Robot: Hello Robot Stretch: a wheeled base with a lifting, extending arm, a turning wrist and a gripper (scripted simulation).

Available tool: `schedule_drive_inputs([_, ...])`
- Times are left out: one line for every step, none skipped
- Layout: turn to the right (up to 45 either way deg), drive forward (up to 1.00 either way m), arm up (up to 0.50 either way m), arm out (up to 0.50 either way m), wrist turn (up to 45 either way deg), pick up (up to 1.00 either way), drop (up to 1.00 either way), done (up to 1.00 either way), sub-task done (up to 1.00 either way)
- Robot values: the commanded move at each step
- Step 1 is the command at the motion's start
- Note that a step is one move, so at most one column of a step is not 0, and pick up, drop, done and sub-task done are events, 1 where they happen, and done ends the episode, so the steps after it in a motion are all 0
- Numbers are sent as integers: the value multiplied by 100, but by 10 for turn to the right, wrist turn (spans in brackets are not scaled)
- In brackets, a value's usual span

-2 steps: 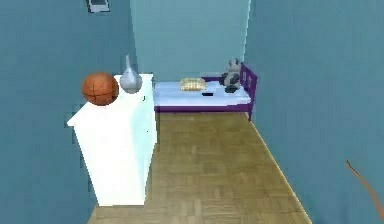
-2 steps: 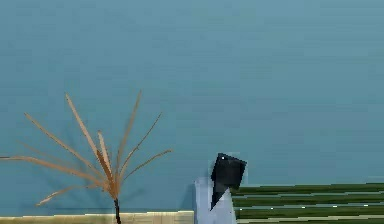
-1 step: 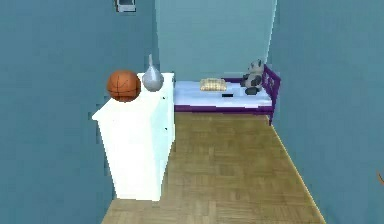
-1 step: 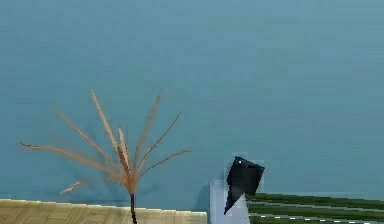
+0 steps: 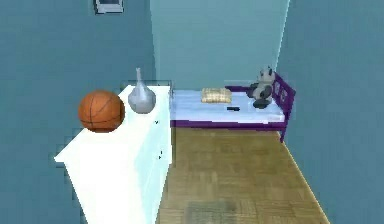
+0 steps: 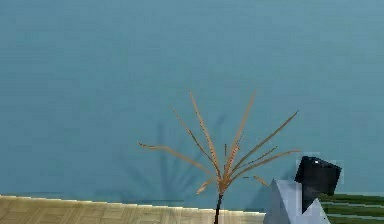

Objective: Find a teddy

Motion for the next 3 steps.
schedule_drive_inputs([210,0,0,0,0,0,0,0,0])
schedule_drive_inputs([0,55,0,0,0,0,0,0,0])
schedule_drive_inputs([-150,0,0,0,0,0,0,0,0])
